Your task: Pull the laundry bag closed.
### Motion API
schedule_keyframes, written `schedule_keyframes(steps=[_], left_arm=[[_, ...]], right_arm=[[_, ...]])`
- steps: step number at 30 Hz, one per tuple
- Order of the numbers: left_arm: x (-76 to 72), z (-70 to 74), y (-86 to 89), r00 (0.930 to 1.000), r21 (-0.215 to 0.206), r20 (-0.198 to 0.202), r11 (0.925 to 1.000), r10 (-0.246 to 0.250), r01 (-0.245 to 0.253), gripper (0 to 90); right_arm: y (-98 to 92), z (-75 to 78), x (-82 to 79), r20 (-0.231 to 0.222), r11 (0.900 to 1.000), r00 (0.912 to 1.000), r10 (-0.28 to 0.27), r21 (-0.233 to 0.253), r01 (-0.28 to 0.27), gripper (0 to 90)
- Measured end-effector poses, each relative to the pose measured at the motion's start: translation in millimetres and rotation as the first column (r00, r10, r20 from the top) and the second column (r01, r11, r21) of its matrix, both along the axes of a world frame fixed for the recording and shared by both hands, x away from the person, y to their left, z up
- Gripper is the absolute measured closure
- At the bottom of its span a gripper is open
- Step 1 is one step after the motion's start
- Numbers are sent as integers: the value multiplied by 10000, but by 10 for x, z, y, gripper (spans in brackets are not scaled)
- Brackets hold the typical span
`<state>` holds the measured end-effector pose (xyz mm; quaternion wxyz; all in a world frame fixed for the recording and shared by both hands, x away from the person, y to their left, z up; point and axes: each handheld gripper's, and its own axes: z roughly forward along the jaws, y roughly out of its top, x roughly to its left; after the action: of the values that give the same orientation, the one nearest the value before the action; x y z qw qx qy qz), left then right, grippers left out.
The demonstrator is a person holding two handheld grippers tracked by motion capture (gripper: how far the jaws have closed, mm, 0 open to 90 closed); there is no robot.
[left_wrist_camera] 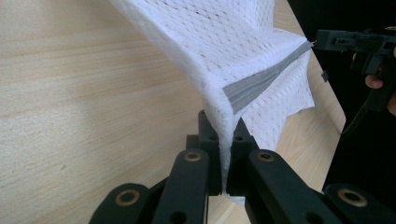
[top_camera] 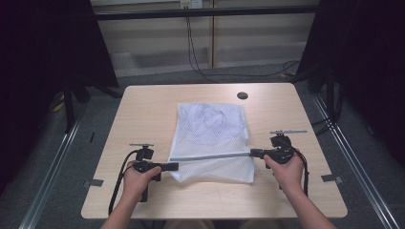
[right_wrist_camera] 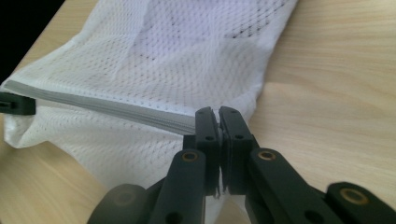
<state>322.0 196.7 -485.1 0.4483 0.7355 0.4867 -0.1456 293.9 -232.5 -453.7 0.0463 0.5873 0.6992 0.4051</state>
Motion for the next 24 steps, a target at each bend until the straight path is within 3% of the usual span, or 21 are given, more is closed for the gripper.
schedule_keyframes(steps=[12, 16, 23, 24], left_arm=[[-18, -17, -7, 10000, -153, 7, 9999, -50, 50, 866], [-27, -5, 2, 9997, -112, 240, 9999, 88, -85, 744], [-30, 16, 50, 9980, -88, 619, 9998, 160, -155, 561], [-34, 26, 47, 9974, -123, 600, 9992, 398, -391, 523]], right_arm=[[-2, -6, -11, -14, 9999, 10000, 88, 76, -87, 869], [-21, 3, -19, 22, 9998, 10000, 80, -171, -79, 869], [-71, -6, -32, 71, 9999, 10000, 35, -133, -34, 868], [-73, -5, -34, 57, 9998, 10000, 56, -166, -55, 868]])
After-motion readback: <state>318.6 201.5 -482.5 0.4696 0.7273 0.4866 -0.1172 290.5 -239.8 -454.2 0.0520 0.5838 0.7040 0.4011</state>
